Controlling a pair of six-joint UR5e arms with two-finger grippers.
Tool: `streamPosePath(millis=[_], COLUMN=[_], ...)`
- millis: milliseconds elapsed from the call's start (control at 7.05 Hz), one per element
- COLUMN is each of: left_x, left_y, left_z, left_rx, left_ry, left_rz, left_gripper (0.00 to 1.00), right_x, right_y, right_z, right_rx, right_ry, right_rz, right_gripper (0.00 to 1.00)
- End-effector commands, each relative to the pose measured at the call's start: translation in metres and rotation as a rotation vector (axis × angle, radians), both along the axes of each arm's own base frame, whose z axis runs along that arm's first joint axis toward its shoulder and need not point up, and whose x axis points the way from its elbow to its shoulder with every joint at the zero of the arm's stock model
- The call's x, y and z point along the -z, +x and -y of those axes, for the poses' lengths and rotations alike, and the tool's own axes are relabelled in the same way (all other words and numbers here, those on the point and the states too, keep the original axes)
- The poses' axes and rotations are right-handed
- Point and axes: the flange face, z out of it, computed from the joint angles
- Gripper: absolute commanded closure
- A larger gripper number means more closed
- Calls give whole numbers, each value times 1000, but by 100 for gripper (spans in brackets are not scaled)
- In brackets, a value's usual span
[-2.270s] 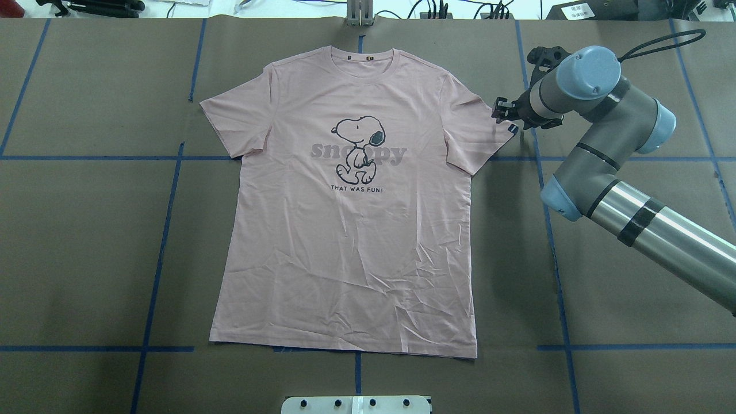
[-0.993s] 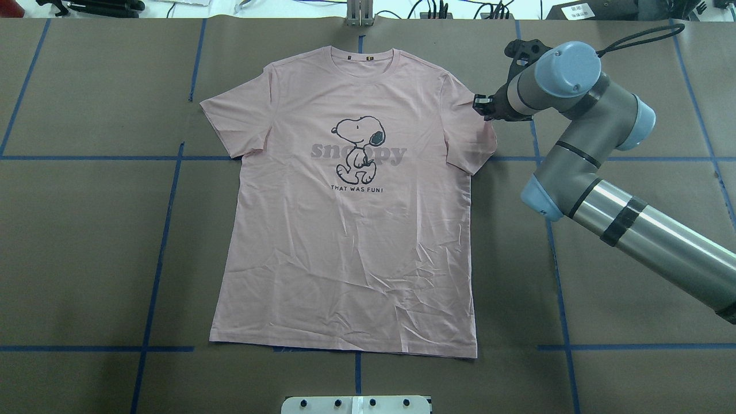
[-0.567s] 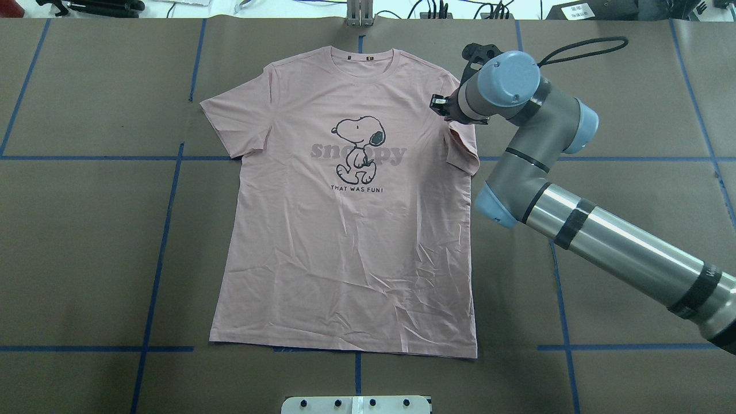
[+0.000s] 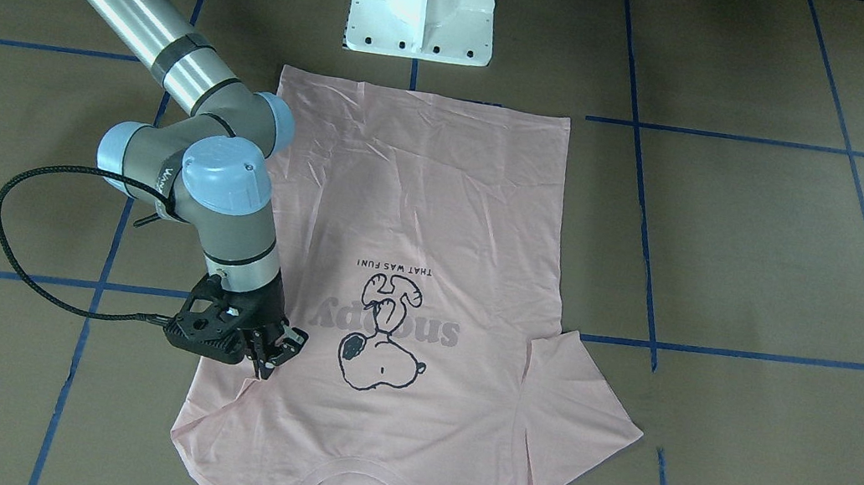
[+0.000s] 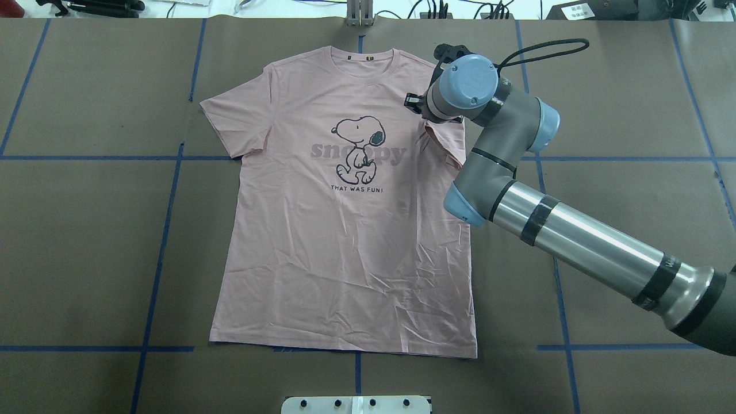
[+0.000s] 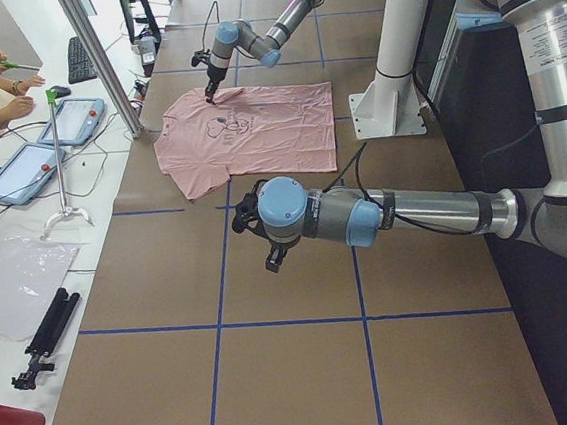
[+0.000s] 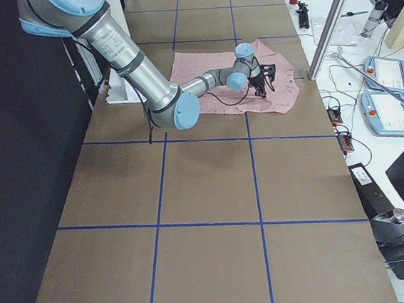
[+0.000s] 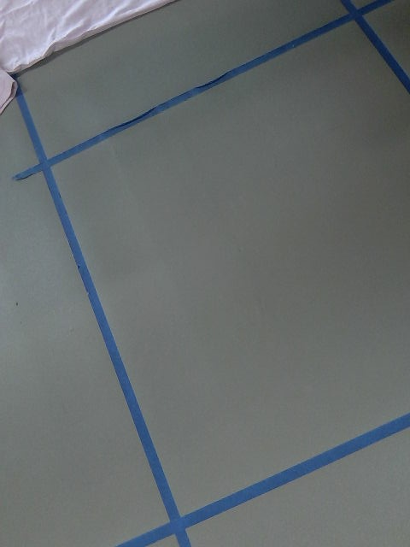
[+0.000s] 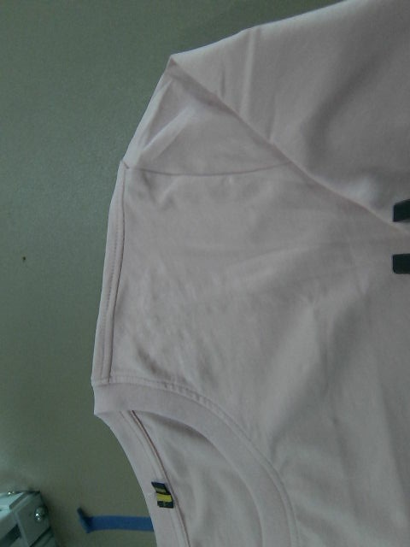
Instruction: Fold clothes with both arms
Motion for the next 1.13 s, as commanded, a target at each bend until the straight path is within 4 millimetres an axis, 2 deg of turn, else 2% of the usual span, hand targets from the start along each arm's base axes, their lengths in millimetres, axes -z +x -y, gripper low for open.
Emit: streamPosePath(millis=[0, 142, 284, 426, 567, 709, 851, 993], left_x=[56, 92, 135, 155, 160, 154, 136, 110], left_y=[30, 82, 149, 207, 256, 305, 355, 367], left_z=[43, 74, 117, 157, 207, 242, 247, 264], left_rx=[76, 92, 167, 199, 188, 255, 326, 359], left_ry=[-77, -61, -113, -148, -179, -181, -146, -113], left_rz=[-27, 4, 43, 61, 66, 90, 89, 81], left_gripper=[0, 0, 0, 2, 3, 6, 9, 15], right_x=[15, 27, 24, 4, 3, -2, -1, -2], right_y=[5, 21, 47, 73, 98, 115, 121, 123], right_z=[2, -12, -42, -66, -88, -107, -115, -115], right_rx=[1, 33, 86, 105, 108, 112, 119, 119], right_ry=[16, 21, 20, 18, 22, 16, 19, 17], right_rz=[23, 78, 138, 158, 189, 211, 220, 219], right_gripper=[0, 0, 0, 0, 0, 0, 0, 0])
